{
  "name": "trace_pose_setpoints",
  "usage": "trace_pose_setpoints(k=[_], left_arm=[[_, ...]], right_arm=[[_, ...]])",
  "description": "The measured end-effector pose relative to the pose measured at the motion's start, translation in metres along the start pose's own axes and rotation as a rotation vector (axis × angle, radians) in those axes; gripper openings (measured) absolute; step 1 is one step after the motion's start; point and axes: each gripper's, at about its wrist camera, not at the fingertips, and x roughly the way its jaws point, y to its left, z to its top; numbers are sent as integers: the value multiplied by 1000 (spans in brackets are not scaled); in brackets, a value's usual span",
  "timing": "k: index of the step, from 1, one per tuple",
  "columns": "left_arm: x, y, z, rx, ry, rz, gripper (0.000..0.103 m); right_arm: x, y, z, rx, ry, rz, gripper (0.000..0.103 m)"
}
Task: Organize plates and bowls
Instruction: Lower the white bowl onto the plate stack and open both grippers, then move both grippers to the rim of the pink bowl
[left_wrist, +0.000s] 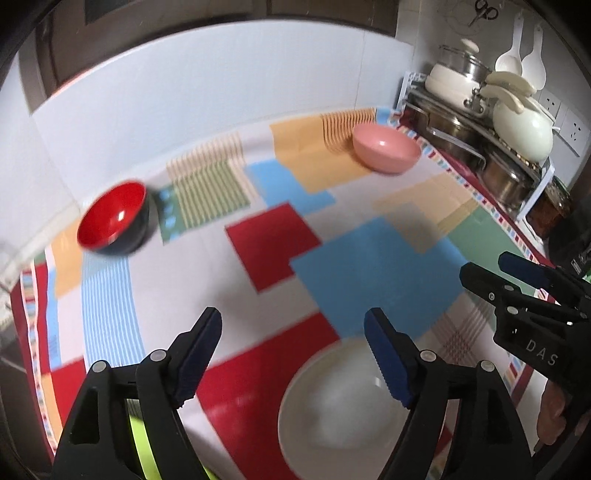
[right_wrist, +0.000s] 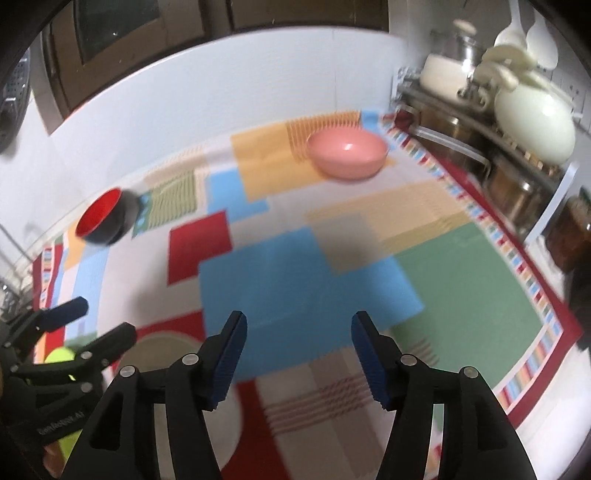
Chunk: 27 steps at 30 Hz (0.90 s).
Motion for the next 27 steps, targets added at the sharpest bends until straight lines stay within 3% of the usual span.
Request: trace_pose_setpoints(k=[12, 18, 27], left_arm=[[8, -27, 83, 88, -124, 20, 80], [28, -36, 119, 108, -129, 21, 80], [73, -60, 169, 147, -105, 6, 80]], right_arm=[[10, -31, 65, -1, -73, -30, 62], [23, -50, 99, 1, -88, -72, 62], [54, -78, 136, 36, -103, -68, 62]])
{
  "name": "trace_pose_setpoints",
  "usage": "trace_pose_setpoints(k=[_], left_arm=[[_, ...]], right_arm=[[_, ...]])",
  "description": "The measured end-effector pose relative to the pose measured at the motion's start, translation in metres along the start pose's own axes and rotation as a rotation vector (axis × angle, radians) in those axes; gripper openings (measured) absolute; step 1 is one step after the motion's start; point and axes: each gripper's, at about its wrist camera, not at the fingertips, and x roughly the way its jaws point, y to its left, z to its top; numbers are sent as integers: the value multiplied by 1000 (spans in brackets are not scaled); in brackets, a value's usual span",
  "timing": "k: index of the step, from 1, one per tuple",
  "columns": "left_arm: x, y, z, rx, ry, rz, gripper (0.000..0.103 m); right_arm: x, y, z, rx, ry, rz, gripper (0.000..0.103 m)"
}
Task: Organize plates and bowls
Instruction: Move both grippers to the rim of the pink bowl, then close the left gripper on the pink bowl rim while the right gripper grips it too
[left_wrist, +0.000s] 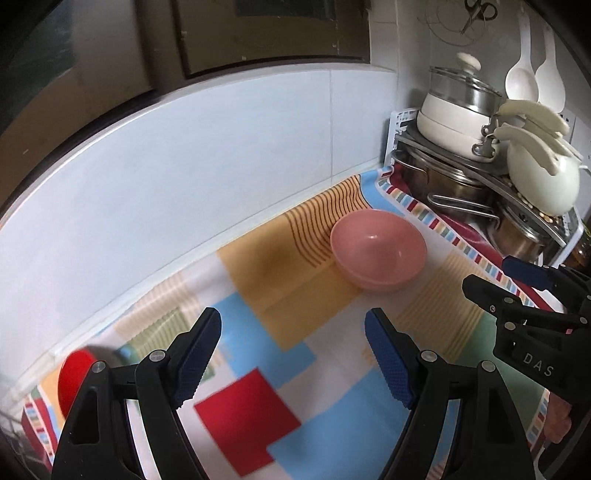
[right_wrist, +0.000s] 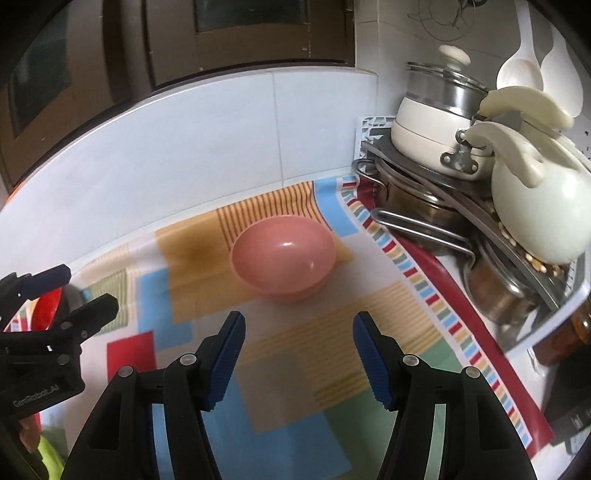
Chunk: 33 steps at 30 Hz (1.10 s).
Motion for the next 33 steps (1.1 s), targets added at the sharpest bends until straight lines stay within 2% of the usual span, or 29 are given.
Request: trace_pose_setpoints(k=[12, 18, 22, 30, 33], left_arm=[[82, -23, 42, 62, 45, -29, 80], [117, -44, 50, 95, 84, -42, 79], [137, -52, 52, 83, 122, -57, 79], [164, -49, 49, 45, 188, -89, 67], [169, -48, 49, 41, 197, -93, 62]], right_arm=[[72, -34, 33, 97, 48, -1, 61], [104, -47, 40, 153, 90, 18, 61], [119, -48, 39, 171, 109, 20, 60], [150, -43, 22, 173, 154, 31, 44], [156, -41, 19, 172, 160, 29, 42]])
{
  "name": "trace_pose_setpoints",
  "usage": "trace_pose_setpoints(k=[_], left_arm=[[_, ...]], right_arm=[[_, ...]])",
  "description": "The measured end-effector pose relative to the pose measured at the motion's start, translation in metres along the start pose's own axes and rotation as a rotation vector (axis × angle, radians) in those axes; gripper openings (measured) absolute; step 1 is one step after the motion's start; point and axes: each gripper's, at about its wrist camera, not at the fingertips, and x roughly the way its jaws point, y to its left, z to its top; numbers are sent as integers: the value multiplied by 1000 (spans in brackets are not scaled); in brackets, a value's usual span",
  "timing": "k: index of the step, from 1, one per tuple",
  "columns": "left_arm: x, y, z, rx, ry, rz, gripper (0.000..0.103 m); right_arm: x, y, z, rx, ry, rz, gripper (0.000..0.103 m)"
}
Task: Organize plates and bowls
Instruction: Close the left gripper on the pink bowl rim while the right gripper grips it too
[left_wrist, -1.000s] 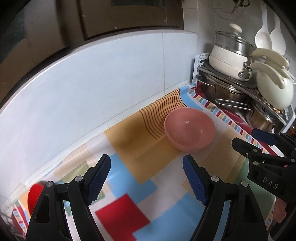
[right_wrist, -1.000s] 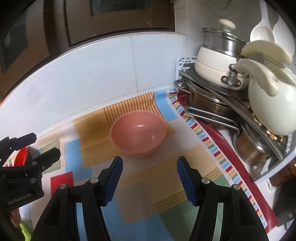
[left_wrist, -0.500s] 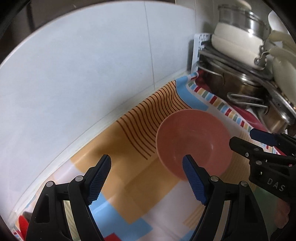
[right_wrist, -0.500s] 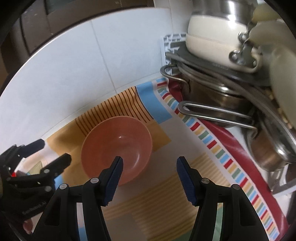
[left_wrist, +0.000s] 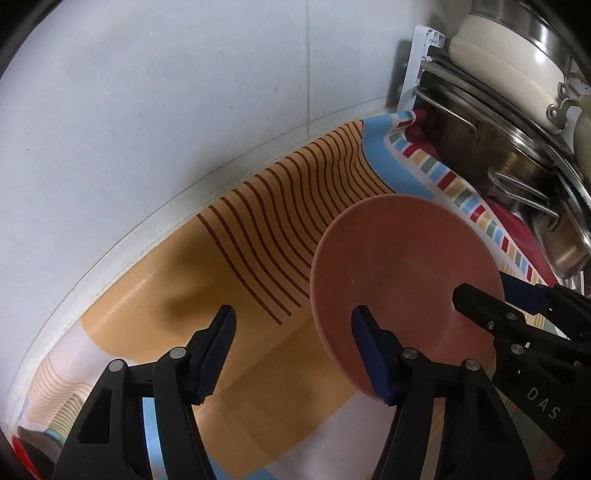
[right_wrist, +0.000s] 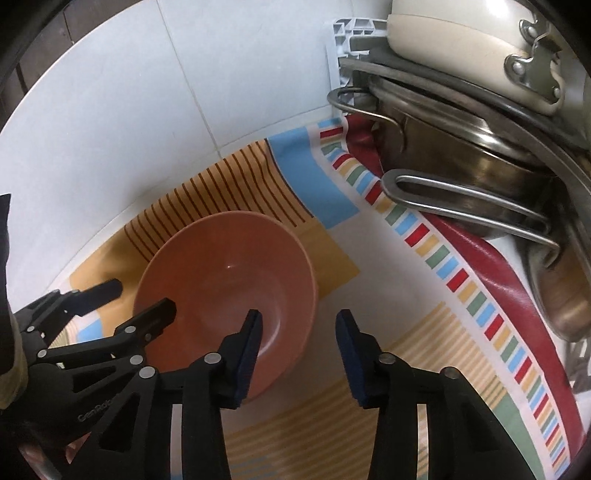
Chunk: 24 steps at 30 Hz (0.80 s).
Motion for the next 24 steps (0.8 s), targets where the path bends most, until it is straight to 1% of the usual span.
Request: trace_pose_setpoints(k=[1, 3, 4, 5, 6, 9, 12, 14, 19, 24], left_arm=[[1, 0, 1, -1, 2, 1, 60], [4, 0, 3, -3, 7, -2, 55], [6, 0, 3, -6, 10, -3, 51], [8, 0, 5, -7, 13, -4, 46], [10, -1, 6, -10, 19, -8, 45], [14, -1, 8, -24, 39, -38, 35], [16, -4, 10, -29, 64, -59, 21], [15, -4, 10, -34, 69, -61, 14], [7, -4, 7, -27, 55, -30, 13], [-4, 1, -1, -39, 60, -32, 13]], right_arm=[[1, -1, 0, 0, 1, -1, 41], [5, 0, 1, 2, 10, -2, 34], [6, 0, 1, 4, 17, -3, 33], [7, 0, 1, 6, 22, -3, 29], [8, 0, 0, 9, 28, -2, 26], [13, -2, 1, 23, 48, 5, 21], [15, -2, 2, 36, 50, 3, 19], [15, -1, 3, 41, 49, 4, 17], [10, 1, 2, 47, 57, 15, 14], [-3, 6, -3, 49, 57, 21, 14]])
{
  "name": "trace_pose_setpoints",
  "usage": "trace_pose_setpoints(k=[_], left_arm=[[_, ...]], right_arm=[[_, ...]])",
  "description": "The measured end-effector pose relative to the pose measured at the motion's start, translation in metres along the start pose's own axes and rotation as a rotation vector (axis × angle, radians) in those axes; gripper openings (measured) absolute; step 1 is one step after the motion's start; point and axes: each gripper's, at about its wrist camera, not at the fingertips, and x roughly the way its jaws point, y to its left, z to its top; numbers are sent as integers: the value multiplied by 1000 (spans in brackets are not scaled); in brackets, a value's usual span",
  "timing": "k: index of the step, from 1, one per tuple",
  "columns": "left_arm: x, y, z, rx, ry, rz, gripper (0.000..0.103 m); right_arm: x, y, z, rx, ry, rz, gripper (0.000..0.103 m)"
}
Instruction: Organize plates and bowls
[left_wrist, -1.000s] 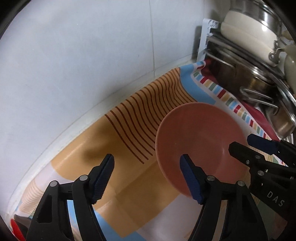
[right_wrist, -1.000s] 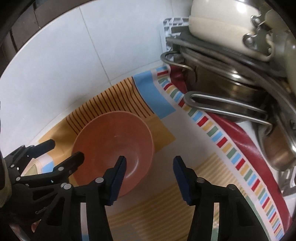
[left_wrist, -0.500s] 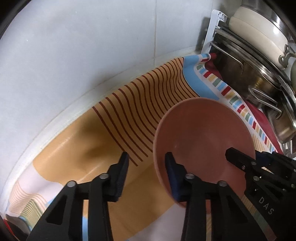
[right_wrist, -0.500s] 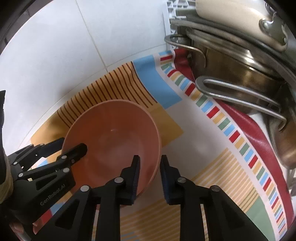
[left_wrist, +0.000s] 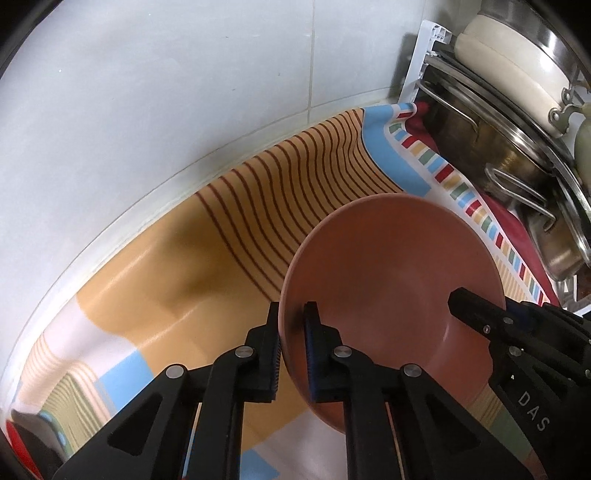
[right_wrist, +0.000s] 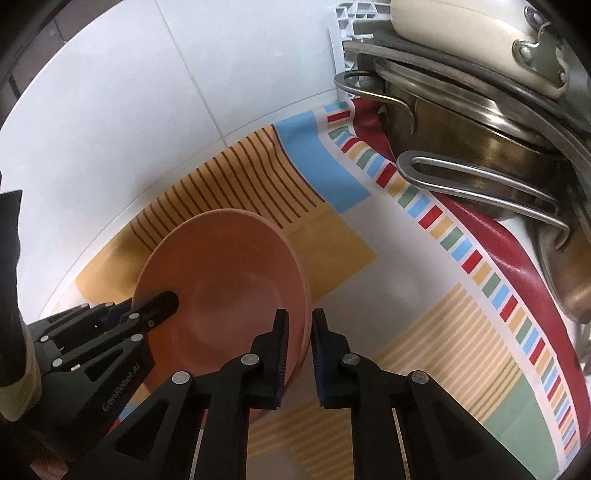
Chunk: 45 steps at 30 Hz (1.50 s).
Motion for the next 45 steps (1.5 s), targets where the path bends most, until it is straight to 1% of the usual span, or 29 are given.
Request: trace_pose_setpoints(k=[4, 9, 15, 24, 31, 36, 41, 45], left_arm=[[-18, 7, -12, -20, -7, -7, 13], [-45, 15, -31, -41, -19, -16, 13], [-87, 30, -64, -82, -47, -2, 13], [-134, 46, -123, -161, -66, 14, 13], [-168, 56, -162, -218, -104, 14, 13], [-186, 61, -188, -239, -126, 23, 13], [-205, 65, -212, -251, -153, 25, 13], [-215, 67, -230, -251, -159, 26, 13]], right_arm=[[-10, 4, -6, -1, 7, 5, 14], [-30, 15, -18, -16, -6, 11, 14], [-55, 34, -37, -40, -12, 32, 14], [-99, 57, -75, -104, -31, 56, 14], [-125, 73, -108, -138, -29, 85, 14], [-142, 87, -130, -168, -27, 105, 14], [-159, 92, -152, -205, -35, 104, 14], [-171, 95, -166, -219, -32, 109, 14]])
